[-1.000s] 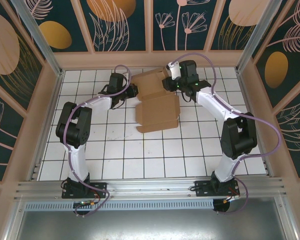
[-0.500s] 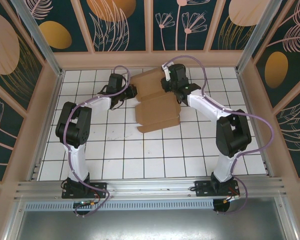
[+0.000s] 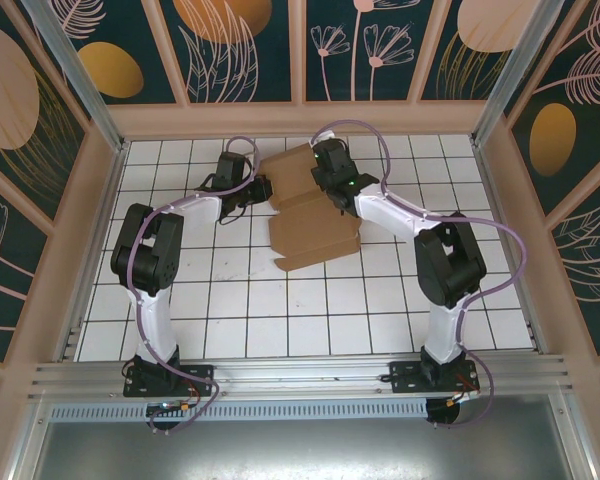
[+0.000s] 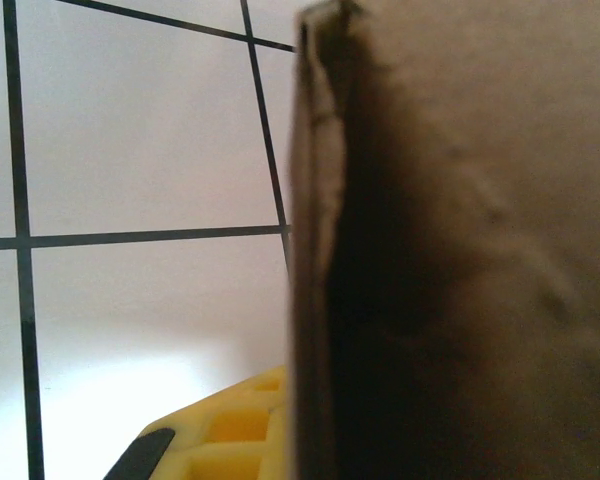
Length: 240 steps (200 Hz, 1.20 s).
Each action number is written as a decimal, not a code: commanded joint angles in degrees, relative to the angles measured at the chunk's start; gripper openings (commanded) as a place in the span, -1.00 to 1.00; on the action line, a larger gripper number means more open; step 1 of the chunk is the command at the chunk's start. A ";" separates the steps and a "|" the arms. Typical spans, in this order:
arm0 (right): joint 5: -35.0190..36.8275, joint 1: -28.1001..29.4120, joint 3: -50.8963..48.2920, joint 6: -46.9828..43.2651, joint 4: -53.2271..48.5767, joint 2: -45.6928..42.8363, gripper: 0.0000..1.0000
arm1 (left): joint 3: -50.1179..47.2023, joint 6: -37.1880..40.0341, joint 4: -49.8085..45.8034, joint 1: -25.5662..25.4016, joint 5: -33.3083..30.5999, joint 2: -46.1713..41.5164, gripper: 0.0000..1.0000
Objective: Fold the paper box
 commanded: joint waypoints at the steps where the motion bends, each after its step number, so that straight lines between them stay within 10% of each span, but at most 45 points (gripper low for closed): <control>1: -0.70 1.68 0.61 -0.09 0.13 2.16 -0.66 | 0.32 -0.80 6.83 -1.28 5.91 -2.38 -1.00; 131: 1.98 1.50 2.04 -2.37 -0.61 4.59 -0.49 | -0.39 -0.99 7.31 -1.28 5.83 -2.90 -1.00; 162: 3.99 1.46 2.48 -2.77 -0.87 5.33 -1.00 | -0.39 -1.14 7.44 -1.28 5.99 -2.84 -1.00; 202: 8.36 1.82 2.28 -3.60 0.49 5.92 -1.00 | -0.48 -1.16 7.38 -1.28 5.86 -2.81 -1.00; 240: 6.89 1.61 3.55 -2.69 0.10 7.19 -0.44 | -0.30 -1.19 7.38 -1.28 6.10 -2.69 -1.00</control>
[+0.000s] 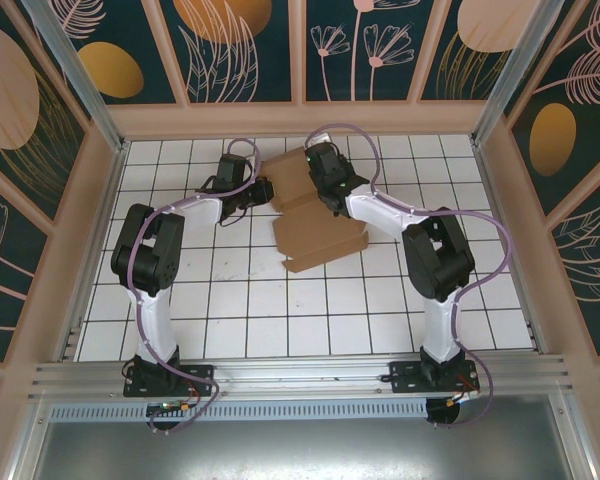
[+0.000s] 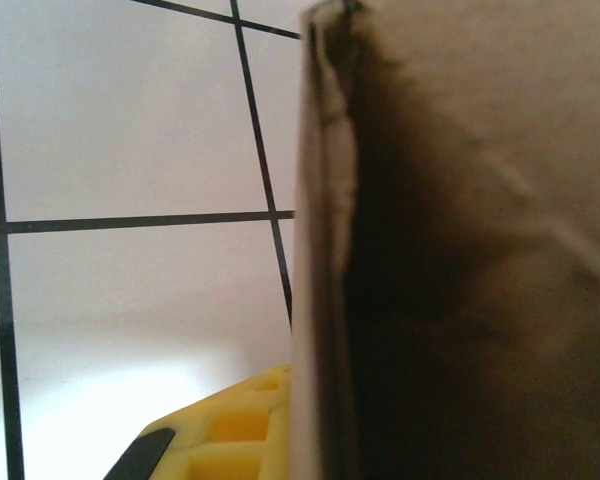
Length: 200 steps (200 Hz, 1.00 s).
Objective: Fold the paper box
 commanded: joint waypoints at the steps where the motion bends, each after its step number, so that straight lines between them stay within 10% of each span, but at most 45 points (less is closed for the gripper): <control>1: -0.94 0.71 1.62 0.57 -1.35 2.53 -0.44 | 0.80 -1.19 6.26 -1.06 5.05 -2.70 -1.00; 32: -1.17 0.50 2.33 0.51 -1.61 3.20 -0.56 | 0.84 -1.06 6.14 -1.06 4.83 -2.56 -1.00; 49: -0.48 0.53 2.42 0.21 -1.61 3.36 -1.00 | 1.05 -1.12 6.00 -1.08 4.83 -2.36 -1.00; 85: 3.94 0.92 1.91 -0.65 -0.57 3.82 -1.00 | 1.15 -1.22 5.97 -1.11 4.92 -2.26 -1.00; 106: 4.44 0.97 1.38 -0.65 0.25 3.80 -0.49 | 1.31 -1.12 5.88 -1.07 4.92 -2.29 -1.00; 125: 4.98 1.03 1.46 -0.83 0.44 3.90 -1.00 | 1.50 -1.01 5.76 -1.06 5.01 -2.17 -1.00; 172: 6.50 1.31 1.65 -1.55 1.07 4.36 -1.00 | 1.67 -1.04 5.59 -1.06 4.92 -2.08 -1.00; 200: 3.59 1.29 1.43 0.00 0.81 3.09 -0.37 | 2.15 -1.04 5.26 -1.06 4.92 -1.85 -1.00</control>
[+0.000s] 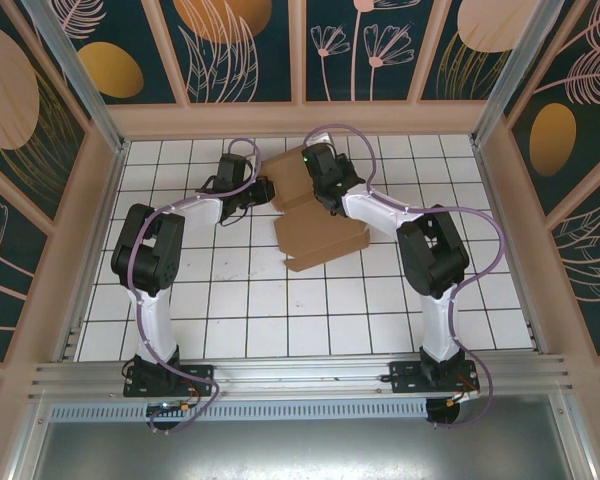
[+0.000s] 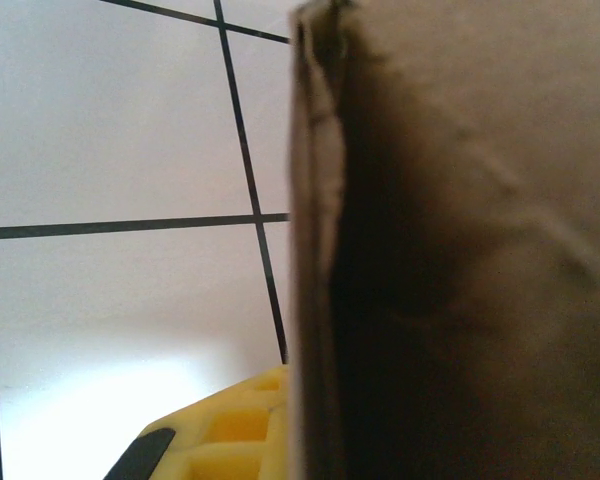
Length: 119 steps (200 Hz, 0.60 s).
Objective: Fold the paper box
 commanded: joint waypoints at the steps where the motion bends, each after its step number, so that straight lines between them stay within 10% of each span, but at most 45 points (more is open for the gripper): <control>1: -2.37 1.07 -0.09 1.42 -0.08 0.90 -0.35 | 2.16 -0.63 4.54 -0.95 4.05 -1.81 -1.00; 119: -13.77 0.56 -4.26 5.92 -0.19 -10.85 0.60 | 3.32 -2.03 2.13 -1.02 1.67 -0.65 -1.00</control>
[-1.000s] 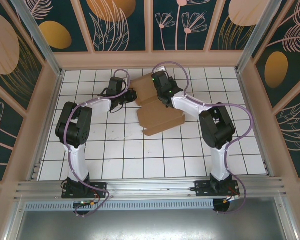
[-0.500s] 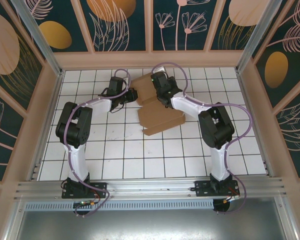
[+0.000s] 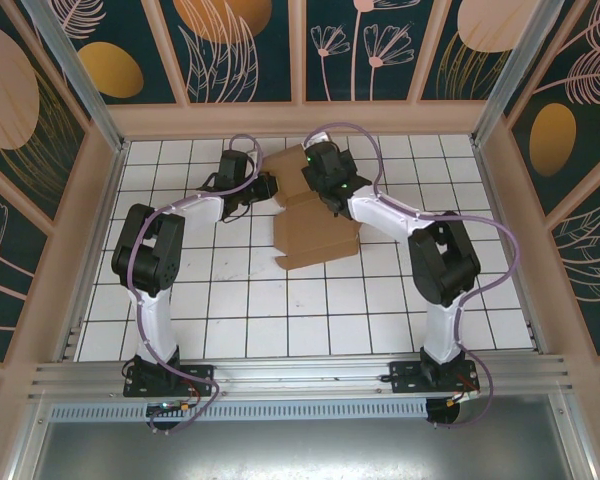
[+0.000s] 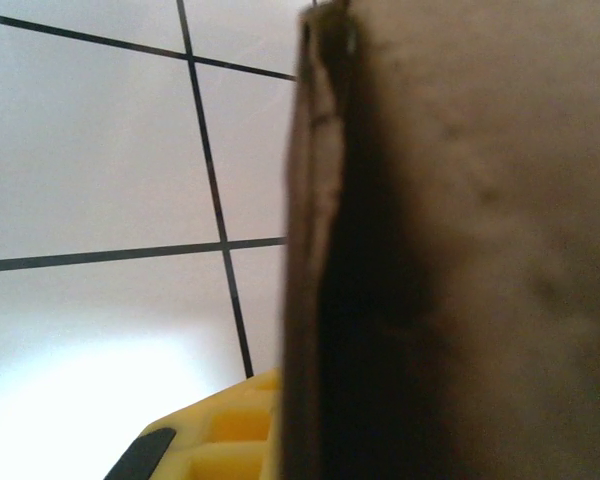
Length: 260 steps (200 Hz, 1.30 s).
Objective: Fold the paper box
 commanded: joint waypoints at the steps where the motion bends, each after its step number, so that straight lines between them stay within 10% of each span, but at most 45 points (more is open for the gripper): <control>1: -2.90 0.03 -1.28 2.16 0.57 -4.87 0.60 | 1.77 -0.81 1.38 -0.42 1.50 -0.65 -1.00; 107: -15.58 -2.08 -3.93 9.23 -0.50 -16.73 0.72 | 5.15 -4.23 -3.94 -0.38 -2.36 1.43 -1.00; 260: 5.49 0.00 8.81 -2.08 -5.47 0.60 0.07 | 7.83 -5.00 -10.22 -0.45 -4.83 1.95 -1.00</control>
